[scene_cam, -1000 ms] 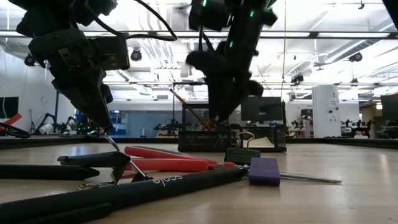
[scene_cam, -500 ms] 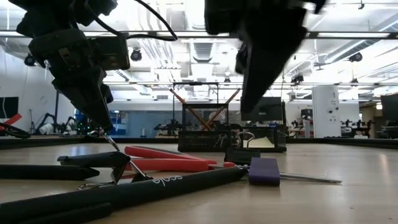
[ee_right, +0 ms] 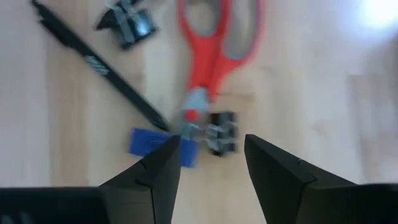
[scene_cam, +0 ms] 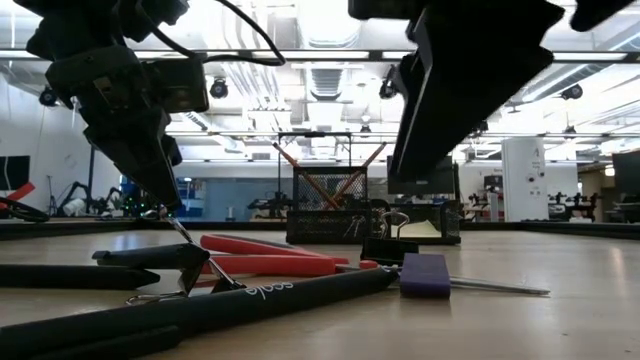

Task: Pick and place office supplies into organizer
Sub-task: Put the top black binder clip into the desk organizer

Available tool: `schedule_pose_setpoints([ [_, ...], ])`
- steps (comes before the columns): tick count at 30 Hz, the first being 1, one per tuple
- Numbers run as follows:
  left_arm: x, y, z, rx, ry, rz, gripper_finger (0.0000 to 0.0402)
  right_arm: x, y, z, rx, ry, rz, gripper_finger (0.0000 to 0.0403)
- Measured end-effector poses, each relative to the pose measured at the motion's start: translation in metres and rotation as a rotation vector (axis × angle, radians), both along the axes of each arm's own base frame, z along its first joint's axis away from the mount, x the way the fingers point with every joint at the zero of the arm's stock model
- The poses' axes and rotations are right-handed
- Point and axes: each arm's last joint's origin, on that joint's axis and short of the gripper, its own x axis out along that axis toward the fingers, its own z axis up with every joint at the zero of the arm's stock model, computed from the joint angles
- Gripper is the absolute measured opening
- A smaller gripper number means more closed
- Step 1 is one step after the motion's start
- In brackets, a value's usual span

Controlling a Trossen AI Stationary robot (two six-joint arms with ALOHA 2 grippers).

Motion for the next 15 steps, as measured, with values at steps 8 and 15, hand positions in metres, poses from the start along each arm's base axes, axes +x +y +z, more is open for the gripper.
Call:
schedule_pose_setpoints([
  [8, 0.000, 0.000, 0.000, -0.005, 0.004, -0.001, 0.0088, 0.005, 0.002, -0.015, -0.039, 0.025, -0.049, 0.0180],
  [15, 0.000, 0.000, 0.000, -0.006, 0.004, -0.003, 0.0088, 0.004, 0.000, -0.018, -0.061, 0.037, -0.055, 0.0174],
])
